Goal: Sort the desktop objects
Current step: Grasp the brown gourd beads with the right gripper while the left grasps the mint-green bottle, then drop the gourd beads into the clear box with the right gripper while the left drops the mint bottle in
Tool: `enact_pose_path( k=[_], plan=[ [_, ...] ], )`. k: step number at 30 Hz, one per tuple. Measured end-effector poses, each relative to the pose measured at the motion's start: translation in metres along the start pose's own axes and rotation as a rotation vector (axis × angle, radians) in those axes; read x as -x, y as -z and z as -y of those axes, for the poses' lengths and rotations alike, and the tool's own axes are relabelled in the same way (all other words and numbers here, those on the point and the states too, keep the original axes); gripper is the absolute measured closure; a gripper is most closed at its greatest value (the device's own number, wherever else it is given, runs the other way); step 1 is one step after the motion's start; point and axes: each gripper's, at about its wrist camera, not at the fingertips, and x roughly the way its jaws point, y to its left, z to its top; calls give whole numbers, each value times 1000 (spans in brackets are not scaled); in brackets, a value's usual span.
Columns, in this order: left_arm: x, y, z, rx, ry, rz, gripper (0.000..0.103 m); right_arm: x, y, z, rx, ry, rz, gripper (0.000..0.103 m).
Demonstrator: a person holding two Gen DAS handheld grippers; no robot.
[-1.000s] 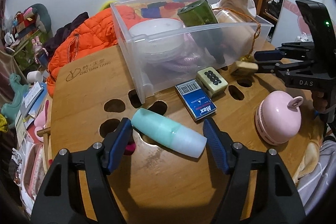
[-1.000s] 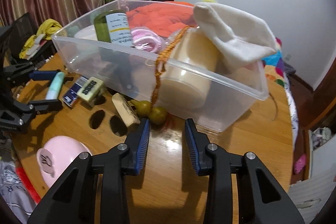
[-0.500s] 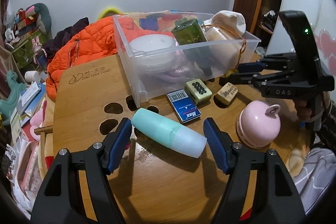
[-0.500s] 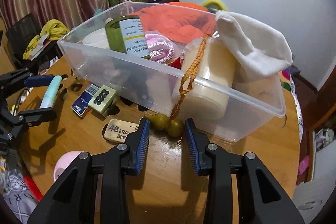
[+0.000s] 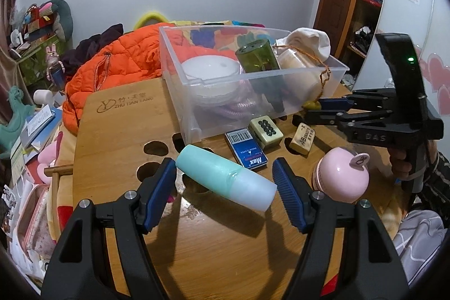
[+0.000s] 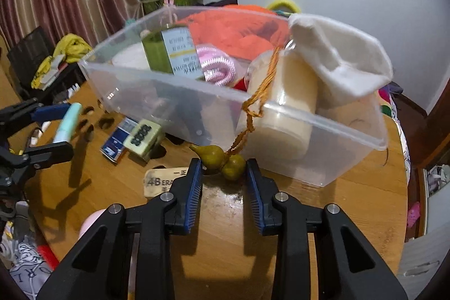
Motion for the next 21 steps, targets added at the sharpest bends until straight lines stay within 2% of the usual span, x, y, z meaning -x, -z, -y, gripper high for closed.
enact_pose_path(
  k=[3, 13, 21],
  plan=[
    [4, -5, 0, 4, 1, 20, 33, 14, 1, 5, 1, -15, 26, 74],
    [18, -36, 6, 13, 29, 127, 33, 48, -6, 22, -29, 38, 131, 74],
    [7, -70, 4, 8, 13, 175, 33, 46, -23, 42, -55, 110, 147, 74]
  ],
)
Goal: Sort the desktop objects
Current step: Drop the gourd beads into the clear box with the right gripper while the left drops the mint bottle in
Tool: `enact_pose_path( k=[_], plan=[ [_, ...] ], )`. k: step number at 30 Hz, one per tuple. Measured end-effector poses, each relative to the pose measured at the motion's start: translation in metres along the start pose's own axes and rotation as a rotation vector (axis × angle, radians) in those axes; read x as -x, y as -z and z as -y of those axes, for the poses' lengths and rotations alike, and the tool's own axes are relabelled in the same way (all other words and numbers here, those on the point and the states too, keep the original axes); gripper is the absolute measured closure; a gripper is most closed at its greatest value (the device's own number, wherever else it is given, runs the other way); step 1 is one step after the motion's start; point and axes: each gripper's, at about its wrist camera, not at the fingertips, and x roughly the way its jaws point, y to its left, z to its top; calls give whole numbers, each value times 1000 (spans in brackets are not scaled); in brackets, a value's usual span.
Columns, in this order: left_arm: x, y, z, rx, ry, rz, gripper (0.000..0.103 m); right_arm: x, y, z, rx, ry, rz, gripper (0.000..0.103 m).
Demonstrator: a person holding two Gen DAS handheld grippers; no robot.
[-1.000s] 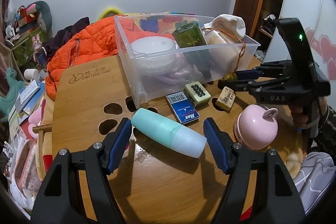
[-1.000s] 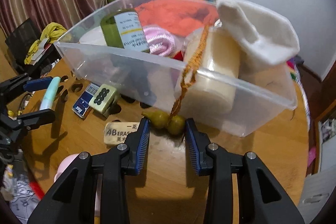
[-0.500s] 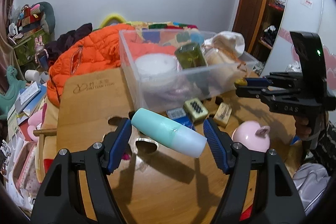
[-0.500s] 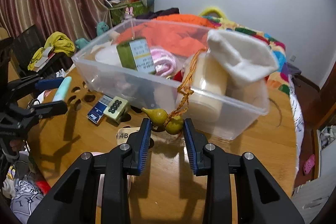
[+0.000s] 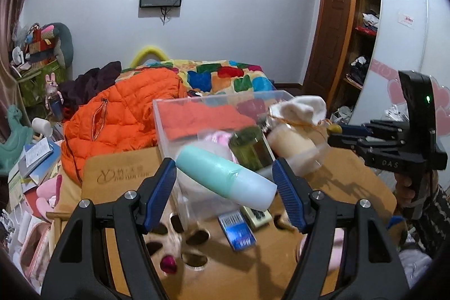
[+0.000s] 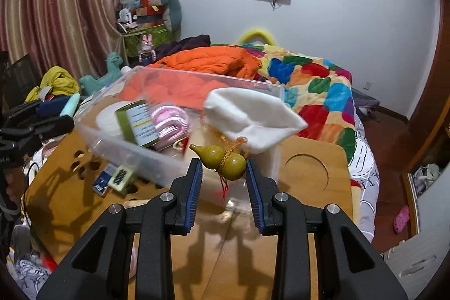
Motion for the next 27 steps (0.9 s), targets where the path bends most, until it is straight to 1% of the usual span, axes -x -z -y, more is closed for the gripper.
enact_pose_path(
  k=[2, 6, 8, 10, 13, 15, 18, 19, 21, 22, 25, 27],
  plan=[
    [-8, -3, -3, 9, -6, -9, 33, -1, -1, 7, -10, -6, 5, 74],
    [-23, -1, -5, 17, -20, -30, 33, -1, -3, 6, -6, -3, 19, 74],
    [-25, -1, -1, -3, -37, -27, 33, -2, -2, 8, -9, -11, 21, 74],
    [-30, -2, 1, -1, -25, -38, 33, -3, -3, 8, -8, -16, 19, 74],
    [-39, -1, 3, -12, -30, -58, 33, -4, -4, 9, -5, -16, 17, 74],
    [-42, 0, 8, -33, -57, -63, 33, -4, -3, 9, -5, -7, 19, 74],
    [-42, 2, 13, -46, -64, -57, 33, -3, -3, 8, -2, 0, 20, 73],
    [-41, 2, 12, -41, -59, -59, 33, -3, -3, 8, -2, -1, 19, 72],
    [-39, 1, 10, -23, -38, -68, 33, -3, -2, 8, -5, -21, 12, 57],
    [-38, 1, 10, -20, -33, -70, 33, -4, 0, 7, -5, -32, 5, 56],
    [-36, 2, 12, -27, -32, -72, 33, -3, 4, 2, 24, 1, 22, 56],
    [-34, 4, 13, -33, -33, -74, 33, -2, 5, 0, 25, 5, 25, 55]
  ],
)
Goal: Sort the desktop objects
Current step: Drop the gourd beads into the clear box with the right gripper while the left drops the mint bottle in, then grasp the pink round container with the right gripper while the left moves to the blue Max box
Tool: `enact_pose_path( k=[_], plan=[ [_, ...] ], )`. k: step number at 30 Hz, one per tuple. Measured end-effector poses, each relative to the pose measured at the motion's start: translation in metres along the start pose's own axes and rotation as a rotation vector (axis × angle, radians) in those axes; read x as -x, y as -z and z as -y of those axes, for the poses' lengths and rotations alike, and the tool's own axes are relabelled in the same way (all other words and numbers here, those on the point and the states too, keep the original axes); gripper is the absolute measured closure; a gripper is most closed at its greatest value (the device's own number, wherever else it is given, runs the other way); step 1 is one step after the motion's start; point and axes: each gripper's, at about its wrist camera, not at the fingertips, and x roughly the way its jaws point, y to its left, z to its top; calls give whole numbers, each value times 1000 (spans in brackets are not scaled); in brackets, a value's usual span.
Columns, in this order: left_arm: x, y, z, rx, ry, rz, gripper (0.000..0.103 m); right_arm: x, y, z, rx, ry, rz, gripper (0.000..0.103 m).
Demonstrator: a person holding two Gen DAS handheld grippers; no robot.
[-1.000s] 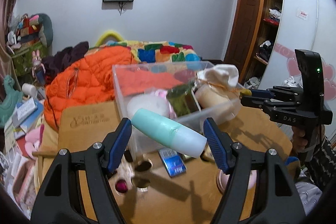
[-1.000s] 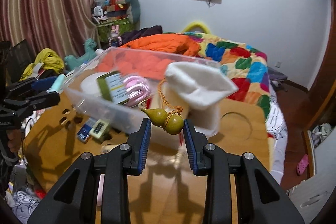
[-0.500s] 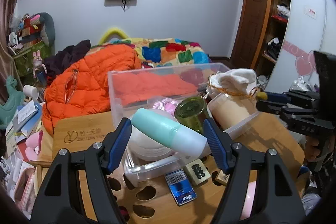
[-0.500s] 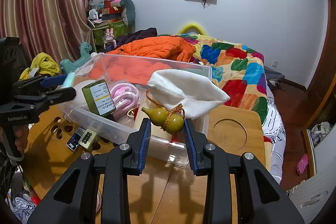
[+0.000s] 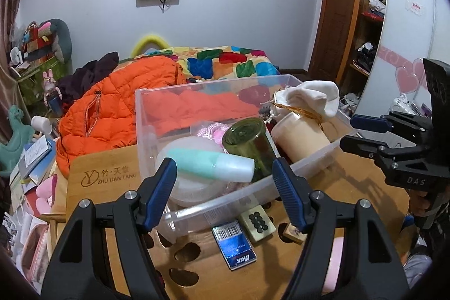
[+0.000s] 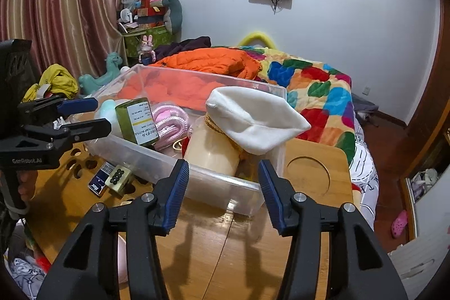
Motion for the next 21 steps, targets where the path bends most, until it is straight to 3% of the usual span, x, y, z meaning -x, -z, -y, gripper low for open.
enact_pose_path(
  k=[15, 21],
  plan=[
    [23, 2, 7, -1, 11, 29, 33, 14, 5, 1, -34, -51, -16, 55],
    [30, 10, 9, -5, -2, 18, 31, 30, 11, -9, -9, -30, -2, 53]
  ],
)
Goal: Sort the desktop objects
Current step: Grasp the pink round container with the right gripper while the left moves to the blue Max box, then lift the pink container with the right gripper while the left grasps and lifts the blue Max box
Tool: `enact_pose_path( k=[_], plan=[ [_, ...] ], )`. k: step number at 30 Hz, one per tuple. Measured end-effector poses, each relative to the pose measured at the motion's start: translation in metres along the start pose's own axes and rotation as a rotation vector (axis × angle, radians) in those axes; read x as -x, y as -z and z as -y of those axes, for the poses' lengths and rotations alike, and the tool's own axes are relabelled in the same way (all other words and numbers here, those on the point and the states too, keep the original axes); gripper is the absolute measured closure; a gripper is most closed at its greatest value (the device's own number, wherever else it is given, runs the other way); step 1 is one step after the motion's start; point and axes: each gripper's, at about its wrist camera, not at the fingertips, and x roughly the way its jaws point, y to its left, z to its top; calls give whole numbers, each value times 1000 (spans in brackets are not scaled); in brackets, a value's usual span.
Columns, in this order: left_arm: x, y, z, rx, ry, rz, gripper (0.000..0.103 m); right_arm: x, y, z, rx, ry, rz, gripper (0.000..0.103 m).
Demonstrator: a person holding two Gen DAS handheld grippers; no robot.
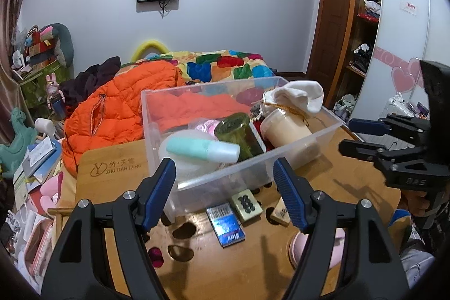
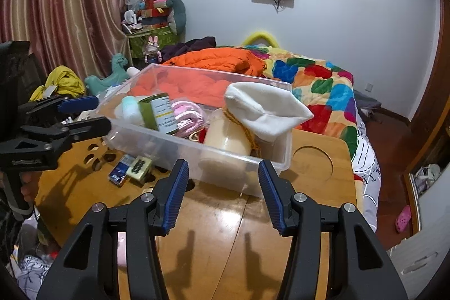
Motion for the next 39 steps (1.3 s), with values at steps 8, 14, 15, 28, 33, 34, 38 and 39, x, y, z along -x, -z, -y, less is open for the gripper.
enact_pose_path(
  k=[8, 14, 15, 28, 33, 34, 38, 39],
  plan=[
    [12, 18, 3, 8, -13, -20, 31, 28, 8, -19, 12, -62, 31, 41],
    [25, 34, -1, 34, -23, -33, 31, 26, 23, -49, 49, -146, 1, 40],
    [26, 37, -2, 38, -27, -38, 31, 23, 26, -53, 55, -158, -11, 40],
    [12, 71, -13, 103, -10, -137, 31, -37, 62, -78, 80, -190, -202, 41],
    [-5, 67, -4, 99, 5, -161, 32, -37, 63, -66, 26, -175, -177, 42],
    [-7, 66, -3, 99, 7, -164, 32, -35, 62, -63, 15, -177, -172, 42],
    [-23, 58, 4, 81, 7, -195, 43, -27, 61, -48, -35, -178, -147, 42],
    [-28, 55, 5, 75, 12, -211, 46, -26, 61, -45, -43, -180, -142, 42]
  ],
)
